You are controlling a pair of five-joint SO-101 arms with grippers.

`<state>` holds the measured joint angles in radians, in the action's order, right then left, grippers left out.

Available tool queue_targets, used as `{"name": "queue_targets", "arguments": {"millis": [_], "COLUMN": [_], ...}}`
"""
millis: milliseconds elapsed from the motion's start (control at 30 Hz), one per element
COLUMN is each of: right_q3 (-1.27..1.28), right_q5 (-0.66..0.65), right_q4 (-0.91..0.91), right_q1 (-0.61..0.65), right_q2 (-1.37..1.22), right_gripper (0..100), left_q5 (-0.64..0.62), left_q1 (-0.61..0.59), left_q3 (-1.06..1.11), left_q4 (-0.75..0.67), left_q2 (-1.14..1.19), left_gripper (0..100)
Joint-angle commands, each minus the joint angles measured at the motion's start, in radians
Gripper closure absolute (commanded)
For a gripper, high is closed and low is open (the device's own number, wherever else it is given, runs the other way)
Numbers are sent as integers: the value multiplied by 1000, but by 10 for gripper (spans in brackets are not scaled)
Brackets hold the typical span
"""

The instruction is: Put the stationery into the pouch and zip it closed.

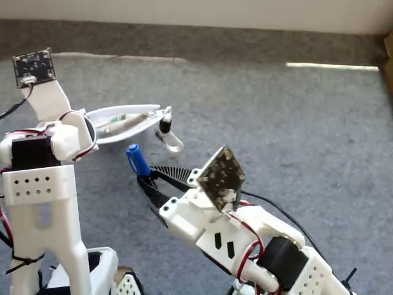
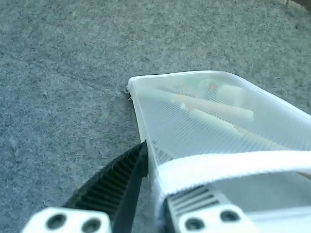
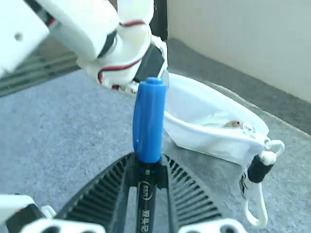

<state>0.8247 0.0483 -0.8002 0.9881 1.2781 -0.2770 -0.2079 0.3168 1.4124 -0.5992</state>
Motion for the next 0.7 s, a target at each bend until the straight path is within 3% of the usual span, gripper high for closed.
{"name": "queue_targets", "arguments": {"millis": [0, 233, 467, 667], "right_q3": [-12, 10, 176, 318], "right_q5": [48, 89, 80, -135], "right_q4": [104, 321, 662, 987], "right_q1": [-44, -48, -53, -53], "right_q2": [44, 47, 47, 47], "right_gripper": [993, 993, 993, 993], "left_q5": [8, 9, 46, 48], "left_q1": [68, 71, 67, 65], "left_q3": [1, 1, 2, 4], "left_q4": [-6, 14, 15, 15], "left_q2": [-16, -16, -16, -16], "left_gripper": [994, 994, 994, 994]}}
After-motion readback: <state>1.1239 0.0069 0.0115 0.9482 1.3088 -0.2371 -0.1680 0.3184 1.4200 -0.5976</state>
